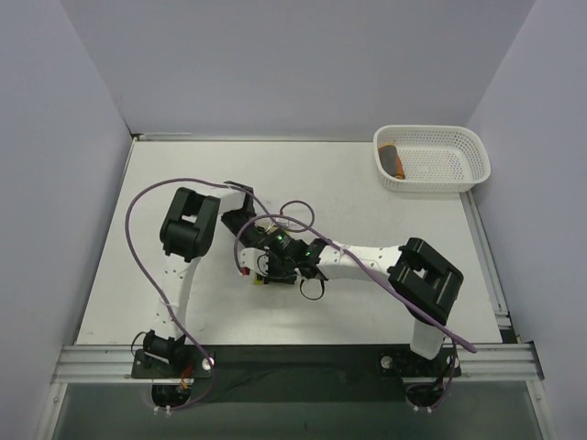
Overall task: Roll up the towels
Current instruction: Roll the towel
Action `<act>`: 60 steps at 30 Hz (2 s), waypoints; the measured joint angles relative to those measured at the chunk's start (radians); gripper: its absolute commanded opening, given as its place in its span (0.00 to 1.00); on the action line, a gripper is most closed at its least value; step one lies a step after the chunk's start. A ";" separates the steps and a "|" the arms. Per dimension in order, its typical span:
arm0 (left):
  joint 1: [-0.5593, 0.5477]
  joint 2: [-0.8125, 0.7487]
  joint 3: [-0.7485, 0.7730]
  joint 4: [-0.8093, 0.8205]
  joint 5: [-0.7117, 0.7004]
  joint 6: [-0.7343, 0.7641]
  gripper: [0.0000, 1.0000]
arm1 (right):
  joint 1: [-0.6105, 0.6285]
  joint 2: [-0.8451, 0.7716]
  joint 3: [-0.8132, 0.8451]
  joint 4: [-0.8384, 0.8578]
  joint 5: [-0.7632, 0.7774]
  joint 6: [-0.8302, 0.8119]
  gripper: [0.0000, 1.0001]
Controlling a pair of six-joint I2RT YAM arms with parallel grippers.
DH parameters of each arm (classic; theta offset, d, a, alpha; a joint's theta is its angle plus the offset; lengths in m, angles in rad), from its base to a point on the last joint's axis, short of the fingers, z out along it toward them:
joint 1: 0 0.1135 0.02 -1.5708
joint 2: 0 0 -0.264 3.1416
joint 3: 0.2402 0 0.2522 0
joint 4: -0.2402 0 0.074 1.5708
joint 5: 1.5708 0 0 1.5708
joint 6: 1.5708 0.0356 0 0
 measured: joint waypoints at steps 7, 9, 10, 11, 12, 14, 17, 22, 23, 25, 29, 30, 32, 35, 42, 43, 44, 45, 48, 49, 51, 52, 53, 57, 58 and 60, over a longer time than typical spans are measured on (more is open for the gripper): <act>0.130 -0.218 -0.234 0.199 0.032 0.004 0.63 | -0.089 0.039 0.086 -0.127 -0.241 0.071 0.00; 0.194 -0.271 -0.267 0.249 0.033 0.008 0.63 | -0.115 0.054 0.115 -0.191 -0.303 0.093 0.00; 0.226 -0.299 -0.282 0.269 0.035 0.011 0.63 | -0.126 0.064 0.132 -0.224 -0.335 0.104 0.00; 0.259 -0.327 -0.296 0.284 0.037 0.016 0.63 | -0.137 0.078 0.151 -0.257 -0.367 0.115 0.00; 0.290 -0.356 -0.308 0.294 0.039 0.023 0.63 | -0.145 0.093 0.170 -0.290 -0.401 0.128 0.00; 0.353 -0.424 -0.335 0.316 0.045 0.039 0.64 | -0.164 0.127 0.206 -0.348 -0.475 0.152 0.00; 0.444 -0.554 -0.390 0.359 0.054 0.066 0.67 | -0.188 0.179 0.256 -0.431 -0.569 0.180 0.00; 0.544 -0.930 -0.589 0.528 0.012 0.076 0.84 | -0.214 0.303 0.374 -0.584 -0.703 0.214 0.00; 0.541 -1.016 -0.636 0.570 -0.005 0.077 0.97 | -0.216 0.326 0.396 -0.609 -0.721 0.224 0.00; 0.531 -1.183 -0.721 0.626 -0.024 0.079 0.97 | -0.216 0.356 0.427 -0.650 -0.746 0.242 0.00; 0.525 -1.410 -0.845 0.704 -0.023 0.051 0.97 | -0.215 0.401 0.476 -0.716 -0.776 0.272 0.00; 0.524 -1.451 -0.870 0.716 -0.014 0.035 0.97 | -0.216 0.423 0.496 -0.738 -0.791 0.278 0.00; 0.517 -1.500 -0.903 0.730 -0.002 0.011 0.97 | -0.219 0.459 0.529 -0.774 -0.823 0.285 0.00; 0.465 -1.551 -0.944 0.736 0.004 0.012 0.93 | -0.226 0.523 0.583 -0.830 -0.878 0.285 0.00; -0.026 -1.595 -1.036 0.768 -0.217 0.046 0.80 | -0.253 0.653 0.678 -0.953 -1.010 0.285 0.00; -0.089 -1.585 -1.051 0.783 -0.262 0.041 0.77 | -0.257 0.665 0.686 -0.966 -1.021 0.285 0.00; -0.142 -1.571 -1.064 0.801 -0.312 0.034 0.77 | -0.261 0.674 0.693 -0.977 -1.031 0.284 0.00; -0.191 -1.550 -1.073 0.822 -0.362 0.029 0.77 | -0.264 0.686 0.703 -0.988 -1.040 0.283 0.00; -0.303 -1.471 -1.089 0.906 -0.477 0.026 0.77 | -0.267 0.707 0.724 -1.003 -1.061 0.281 0.00; -0.323 -1.445 -1.089 0.933 -0.504 0.027 0.77 | -0.270 0.711 0.729 -1.006 -1.066 0.280 0.00; -0.350 -1.394 -1.089 0.992 -0.553 0.032 0.77 | -0.274 0.718 0.735 -1.008 -1.076 0.278 0.00; -0.359 -1.370 -1.090 1.020 -0.573 0.036 0.77 | -0.275 0.719 0.735 -1.008 -1.080 0.277 0.01; -0.367 -1.342 -1.092 1.052 -0.595 0.042 0.77 | -0.277 0.719 0.735 -1.009 -1.083 0.276 0.01; -0.399 -1.264 -1.100 1.123 -0.644 0.056 0.74 | -0.283 0.719 0.735 -1.008 -1.085 0.275 0.02; -0.405 -1.249 -1.102 1.133 -0.650 0.056 0.73 | -0.284 0.719 0.735 -1.008 -1.085 0.275 0.03; -0.413 -1.225 -1.107 1.150 -0.654 0.056 0.69 | -0.286 0.719 0.735 -1.008 -1.085 0.275 0.04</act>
